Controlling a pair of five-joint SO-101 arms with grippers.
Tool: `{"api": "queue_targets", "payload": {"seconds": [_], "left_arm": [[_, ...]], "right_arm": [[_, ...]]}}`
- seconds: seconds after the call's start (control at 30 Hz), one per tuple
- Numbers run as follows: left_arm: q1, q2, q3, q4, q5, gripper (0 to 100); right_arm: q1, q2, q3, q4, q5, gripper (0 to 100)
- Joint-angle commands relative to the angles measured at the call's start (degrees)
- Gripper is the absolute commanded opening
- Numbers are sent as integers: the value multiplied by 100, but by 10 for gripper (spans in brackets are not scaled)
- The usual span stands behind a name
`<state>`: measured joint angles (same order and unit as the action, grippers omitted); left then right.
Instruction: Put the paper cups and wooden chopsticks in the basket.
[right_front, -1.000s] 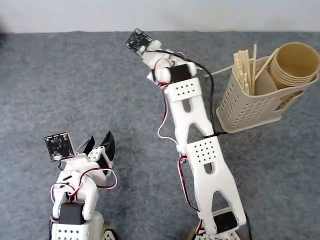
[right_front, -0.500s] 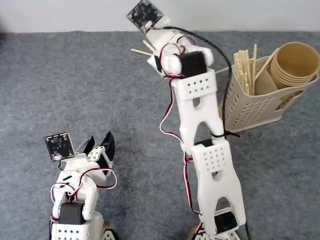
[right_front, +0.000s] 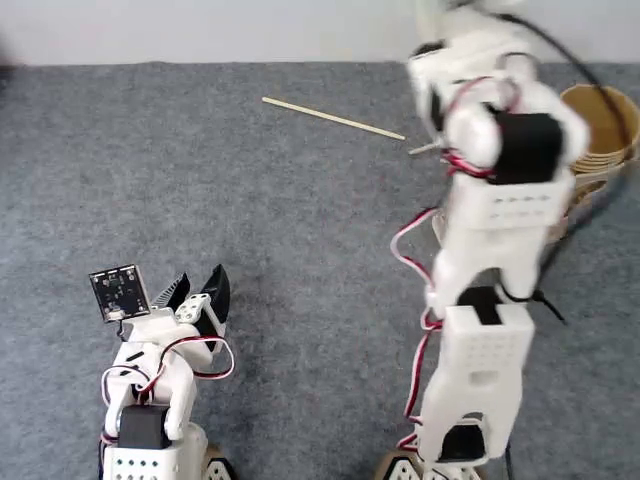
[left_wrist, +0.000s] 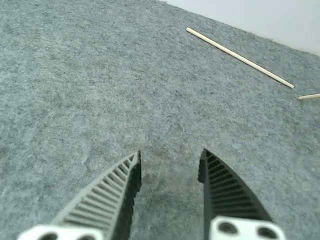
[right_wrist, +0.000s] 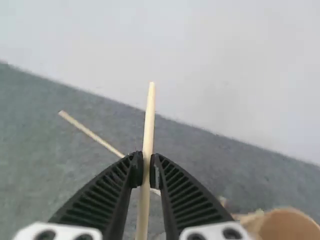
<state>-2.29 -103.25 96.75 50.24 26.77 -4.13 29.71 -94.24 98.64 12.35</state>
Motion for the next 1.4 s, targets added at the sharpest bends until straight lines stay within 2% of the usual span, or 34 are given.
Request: {"api": "queue_targets", "payload": {"seconds": [0.0, 0.17, 0.5, 0.6, 0.77, 0.93, 1.17, 1.37], "left_arm": [[-9, -79, -31, 18, -70, 186], [-9, -79, -31, 18, -70, 186], [-9, -79, -31, 18, -70, 186], [-9, -79, -31, 18, -70, 186], [-9, -79, -31, 18, -70, 186], [-9, -79, -31, 18, -70, 186], [-9, -79, -31, 18, -70, 186], [-9, -79, -31, 18, -70, 186]], "right_arm": [[479, -602, -211, 136, -554, 8], [927, -1156, -211, 426, -1011, 8], [1991, -1868, 9, 462, -1020, 7], [2088, -2343, 791, 462, -1020, 7], [2026, -3846, 2919, 426, -1055, 7], [1701, -5200, 4677, 268, -1160, 7], [1710, -6378, 7200, -1886, -1169, 7], [1701, -7398, 9890, -4725, -1143, 7]]}}
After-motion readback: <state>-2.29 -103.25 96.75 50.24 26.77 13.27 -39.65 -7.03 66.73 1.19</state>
